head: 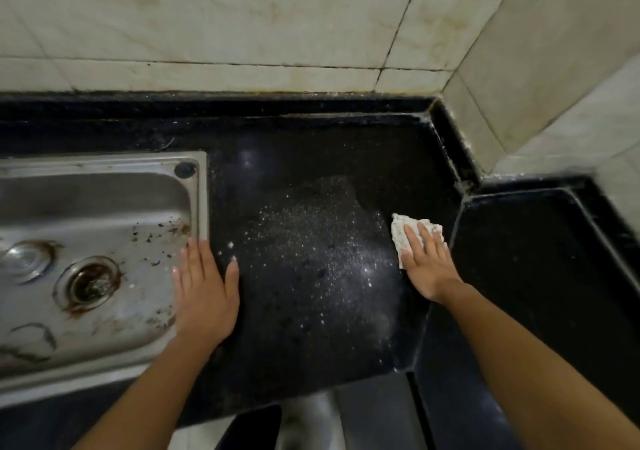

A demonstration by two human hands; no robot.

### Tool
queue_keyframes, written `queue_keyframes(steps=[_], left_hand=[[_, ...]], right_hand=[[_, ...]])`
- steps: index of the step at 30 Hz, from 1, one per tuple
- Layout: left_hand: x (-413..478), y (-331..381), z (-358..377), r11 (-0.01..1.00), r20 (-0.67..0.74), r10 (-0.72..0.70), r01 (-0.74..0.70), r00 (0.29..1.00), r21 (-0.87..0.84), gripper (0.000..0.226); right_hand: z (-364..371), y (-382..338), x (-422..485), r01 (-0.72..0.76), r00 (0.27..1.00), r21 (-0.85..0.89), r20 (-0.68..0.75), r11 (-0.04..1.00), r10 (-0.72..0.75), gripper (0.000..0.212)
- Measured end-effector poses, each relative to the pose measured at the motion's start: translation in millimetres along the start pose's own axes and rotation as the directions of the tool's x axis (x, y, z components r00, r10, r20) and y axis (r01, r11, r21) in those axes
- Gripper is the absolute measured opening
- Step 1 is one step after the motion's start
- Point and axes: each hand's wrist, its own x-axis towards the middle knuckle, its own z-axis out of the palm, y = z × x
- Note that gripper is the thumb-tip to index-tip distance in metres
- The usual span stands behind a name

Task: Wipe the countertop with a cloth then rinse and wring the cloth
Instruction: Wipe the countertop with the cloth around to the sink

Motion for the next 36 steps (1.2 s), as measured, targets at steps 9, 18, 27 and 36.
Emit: queue_keyframes(steps=[9, 18, 27, 36], left_hand=[[-72, -17, 16, 0.994, 0.034, -0.065, 0.062, 0.997, 0.085, 0.073], [-70, -18, 14, 0.988, 0.139, -0.073, 0.053, 0.988, 0.144, 0.077], [-65, -21, 15, 0.988, 0.168, -0.080, 0.056, 0.983, 0.147, 0.078], [-66, -20, 18, 0.987, 0.102, -0.084, 0.069, 0.991, 0.147, 0.079]], right_hand=[[59, 8, -99, 0.175, 0.984, -0.064, -0.012, 0.982, -0.176, 0.057], [102, -31, -158, 0.382, 0.924, -0.113, 0.057, 0.917, -0.378, 0.069], [49, -12, -65, 0.164, 0.986, -0.050, -0.029, 0.985, -0.165, 0.054], [-7, -25, 34, -0.087, 0.995, 0.056, -0.038, 0.995, 0.089, 0.057]])
